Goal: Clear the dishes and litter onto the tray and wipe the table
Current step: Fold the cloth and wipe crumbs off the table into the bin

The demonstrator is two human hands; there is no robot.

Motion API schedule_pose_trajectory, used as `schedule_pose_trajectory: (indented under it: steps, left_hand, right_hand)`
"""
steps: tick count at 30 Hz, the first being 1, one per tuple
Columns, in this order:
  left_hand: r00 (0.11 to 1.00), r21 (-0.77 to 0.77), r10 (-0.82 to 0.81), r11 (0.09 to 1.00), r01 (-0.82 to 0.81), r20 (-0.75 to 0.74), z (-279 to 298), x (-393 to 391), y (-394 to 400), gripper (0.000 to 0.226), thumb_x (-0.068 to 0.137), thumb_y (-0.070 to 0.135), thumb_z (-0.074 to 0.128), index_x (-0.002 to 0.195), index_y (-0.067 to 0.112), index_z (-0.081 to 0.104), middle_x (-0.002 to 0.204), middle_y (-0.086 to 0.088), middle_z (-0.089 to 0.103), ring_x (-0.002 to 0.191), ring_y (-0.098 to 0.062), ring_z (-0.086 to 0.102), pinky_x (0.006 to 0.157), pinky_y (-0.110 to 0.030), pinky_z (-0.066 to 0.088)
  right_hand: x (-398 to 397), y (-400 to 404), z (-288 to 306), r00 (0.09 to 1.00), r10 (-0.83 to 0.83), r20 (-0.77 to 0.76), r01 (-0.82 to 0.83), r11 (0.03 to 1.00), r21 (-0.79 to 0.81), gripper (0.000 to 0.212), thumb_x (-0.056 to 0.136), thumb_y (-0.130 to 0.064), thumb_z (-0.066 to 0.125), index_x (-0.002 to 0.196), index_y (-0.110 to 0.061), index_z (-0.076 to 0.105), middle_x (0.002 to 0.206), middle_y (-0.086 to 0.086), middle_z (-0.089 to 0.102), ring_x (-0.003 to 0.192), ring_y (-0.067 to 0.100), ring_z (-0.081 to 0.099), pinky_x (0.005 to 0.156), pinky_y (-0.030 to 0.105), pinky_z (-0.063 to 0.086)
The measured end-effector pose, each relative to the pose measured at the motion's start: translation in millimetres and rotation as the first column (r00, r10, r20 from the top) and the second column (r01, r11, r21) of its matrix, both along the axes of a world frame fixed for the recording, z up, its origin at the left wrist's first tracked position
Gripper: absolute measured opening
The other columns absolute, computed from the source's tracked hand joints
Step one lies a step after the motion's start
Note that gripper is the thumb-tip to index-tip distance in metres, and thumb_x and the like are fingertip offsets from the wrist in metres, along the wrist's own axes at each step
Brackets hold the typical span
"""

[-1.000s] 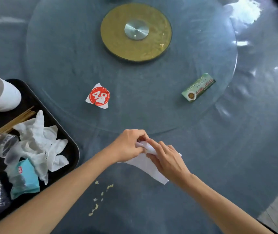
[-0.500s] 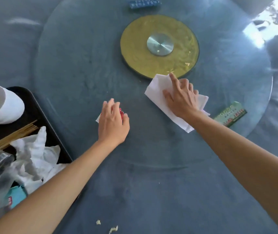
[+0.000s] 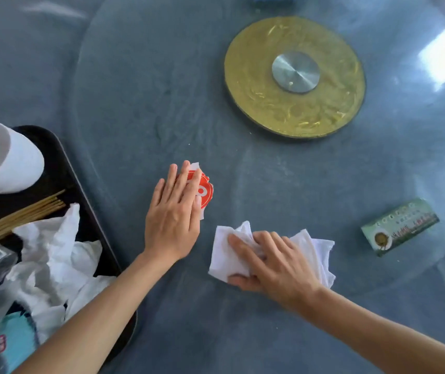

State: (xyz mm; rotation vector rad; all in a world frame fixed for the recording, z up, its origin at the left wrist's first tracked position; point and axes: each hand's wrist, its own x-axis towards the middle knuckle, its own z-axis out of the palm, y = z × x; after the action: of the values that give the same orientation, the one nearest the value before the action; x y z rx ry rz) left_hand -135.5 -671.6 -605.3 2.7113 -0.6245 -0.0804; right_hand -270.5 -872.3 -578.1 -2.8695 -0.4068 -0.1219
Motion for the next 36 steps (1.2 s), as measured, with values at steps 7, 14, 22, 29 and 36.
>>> schedule_pose_trajectory:
  steps: [7, 14, 22, 29, 36]
  left_hand:
    - [0.939, -0.155, 0.343, 0.930, -0.334, 0.031, 1, 26, 15, 0.052, 0.104, 0.028, 0.034, 0.152, 0.008, 0.035, 0.169, -0.010, 0.016, 0.157, -0.026, 0.005, 0.124, -0.051, 0.001]
    - [0.854, -0.059, 0.520, 0.853, -0.518, 0.030, -5, 65, 32, 0.061, 0.103, 0.036, 0.022, 0.156, 0.007, 0.032, 0.166, -0.019, 0.020, 0.156, -0.034, 0.013, 0.125, -0.051, 0.010]
    - [0.901, 0.013, 0.431, 0.902, -0.432, 0.056, -11, 105, 54, 0.062, 0.100, 0.031, 0.023, 0.160, 0.011, 0.025, 0.168, -0.013, 0.017, 0.157, -0.028, 0.011, 0.125, -0.045, 0.010]
    - [0.909, 0.048, 0.414, 0.908, -0.417, 0.055, -12, 107, 57, 0.064, 0.102, 0.040, 0.017, 0.161, 0.014, 0.017, 0.170, -0.011, 0.011, 0.157, -0.026, 0.005, 0.126, -0.047, 0.006]
    - [0.930, 0.087, 0.367, 0.926, -0.369, 0.032, -11, 139, 63, 0.064, 0.104, 0.044, 0.019, 0.162, 0.018, 0.014, 0.171, -0.007, 0.006, 0.157, -0.021, 0.000, 0.127, -0.045, 0.002]
  right_hand:
    - [218, -88, 35, 0.910, -0.275, 0.310, 0.312, 0.947, -0.076, 0.037, 0.102, -0.051, 0.054, 0.131, -0.032, 0.068, 0.111, 0.012, 0.064, 0.085, 0.036, 0.068, 0.062, 0.034, 0.036]
    - [346, -44, 12, 0.953, -0.275, 0.130, 0.283, 0.958, -0.042, 0.042, 0.106, -0.051, 0.039, 0.135, -0.033, 0.063, 0.135, 0.010, 0.053, 0.124, 0.032, 0.055, 0.072, 0.027, 0.015]
    - [138, 61, -24, 0.961, 0.258, 0.097, -0.274, 0.928, 0.252, 0.026, 0.100, -0.037, 0.067, 0.123, -0.031, 0.076, 0.090, 0.002, 0.063, 0.071, 0.025, 0.054, 0.057, 0.038, 0.041]
    - [16, 18, -8, 0.915, 0.397, 0.077, -0.403, 0.881, 0.250, 0.026, 0.103, -0.021, 0.052, 0.096, -0.042, 0.065, 0.092, -0.020, 0.056, 0.071, 0.002, 0.049, 0.063, 0.016, 0.040]
    - [321, -151, 43, 0.892, -0.306, 0.333, 0.276, 0.952, 0.135, 0.033, 0.104, -0.047, 0.056, 0.124, -0.030, 0.075, 0.104, 0.013, 0.064, 0.093, 0.029, 0.063, 0.073, 0.033, 0.040]
